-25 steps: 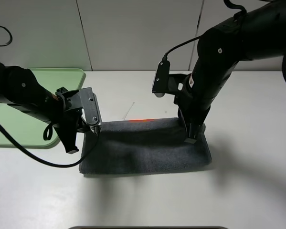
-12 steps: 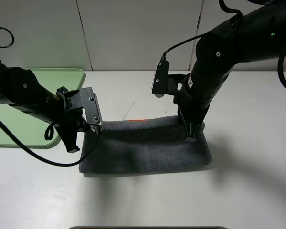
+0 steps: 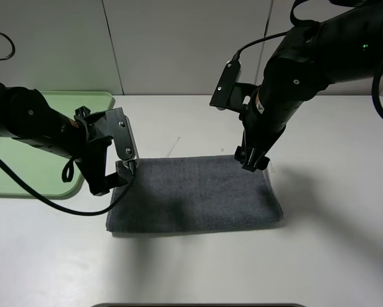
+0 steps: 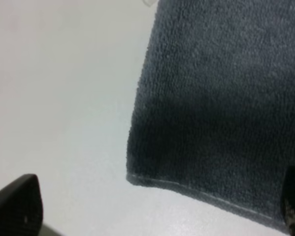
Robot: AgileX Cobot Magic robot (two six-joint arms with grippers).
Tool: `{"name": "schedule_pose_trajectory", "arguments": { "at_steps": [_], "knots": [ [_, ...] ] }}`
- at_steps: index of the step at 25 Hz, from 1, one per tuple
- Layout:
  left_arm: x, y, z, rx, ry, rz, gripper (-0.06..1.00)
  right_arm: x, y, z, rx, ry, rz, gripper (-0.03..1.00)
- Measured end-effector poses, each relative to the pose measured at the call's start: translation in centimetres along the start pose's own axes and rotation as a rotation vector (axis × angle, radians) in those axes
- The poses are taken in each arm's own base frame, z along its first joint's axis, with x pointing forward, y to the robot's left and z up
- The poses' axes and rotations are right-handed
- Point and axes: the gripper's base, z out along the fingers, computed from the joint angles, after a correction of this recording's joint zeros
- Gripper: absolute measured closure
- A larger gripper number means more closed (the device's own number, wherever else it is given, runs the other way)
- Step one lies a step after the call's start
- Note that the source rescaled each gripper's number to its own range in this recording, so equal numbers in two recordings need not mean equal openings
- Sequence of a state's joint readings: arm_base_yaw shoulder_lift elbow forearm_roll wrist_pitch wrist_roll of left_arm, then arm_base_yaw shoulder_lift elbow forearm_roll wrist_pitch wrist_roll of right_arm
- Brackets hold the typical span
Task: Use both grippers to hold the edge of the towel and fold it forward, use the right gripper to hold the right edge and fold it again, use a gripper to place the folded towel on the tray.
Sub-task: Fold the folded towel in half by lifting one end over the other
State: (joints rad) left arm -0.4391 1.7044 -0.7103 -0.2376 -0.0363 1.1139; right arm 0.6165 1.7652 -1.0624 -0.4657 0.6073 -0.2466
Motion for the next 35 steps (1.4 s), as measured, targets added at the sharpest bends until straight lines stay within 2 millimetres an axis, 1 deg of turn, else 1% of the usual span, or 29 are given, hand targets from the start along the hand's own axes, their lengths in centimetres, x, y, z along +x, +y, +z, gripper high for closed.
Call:
{"name": "schedule_pose_trajectory", "arguments": {
  "at_steps": [7,9,12,14,17,18,20,21,26,31,35],
  "knots": [
    [0.0,0.0,-0.1,-0.003,-0.003,0.000,-0.06,0.0,0.1,-0.1,-0.007,-0.006,0.031,-0.03],
    [-0.2,0.2,-0.5,-0.017,-0.015,-0.013,-0.06,-0.1,0.0,-0.5,-0.014,-0.021,0.058,-0.03],
    [-0.7,0.7,-1.8,-0.053,-0.052,-0.086,-0.06,-0.1,-0.2,-1.8,-0.017,-0.052,0.099,-0.03],
    [-1.1,1.1,-3.0,-0.081,-0.087,-0.137,-0.06,-0.1,-0.3,-2.5,-0.023,-0.064,0.126,-0.03],
    [-1.7,1.4,-5.4,-0.107,-0.138,-0.188,-0.06,0.2,-0.3,-3.7,-0.037,-0.070,0.164,-0.03],
    [-1.9,1.5,-6.5,-0.118,-0.160,-0.200,-0.06,0.3,-0.3,-4.1,-0.042,-0.068,0.174,-0.03],
    [-2.0,1.5,-8.0,-0.122,-0.186,-0.212,-0.06,0.5,-0.3,-4.8,-0.047,-0.069,0.190,-0.03],
    [-2.1,1.4,-9.2,-0.123,-0.204,-0.221,-0.06,0.6,-0.3,-5.1,-0.051,-0.070,0.201,-0.03],
    [-1.8,-0.1,-14.0,-0.046,-0.230,-0.279,-0.06,0.9,-0.4,-6.3,-0.059,-0.081,0.242,-0.03],
    [-0.9,-2.1,-18.2,0.043,-0.243,-0.482,-0.06,1.1,-0.3,-6.7,-0.073,-0.071,0.273,-0.03],
    [0.0,-3.5,-21.5,0.051,-0.290,-0.556,-0.06,1.0,0.0,-6.7,-0.108,-0.070,0.309,-0.03]
  ]
}}
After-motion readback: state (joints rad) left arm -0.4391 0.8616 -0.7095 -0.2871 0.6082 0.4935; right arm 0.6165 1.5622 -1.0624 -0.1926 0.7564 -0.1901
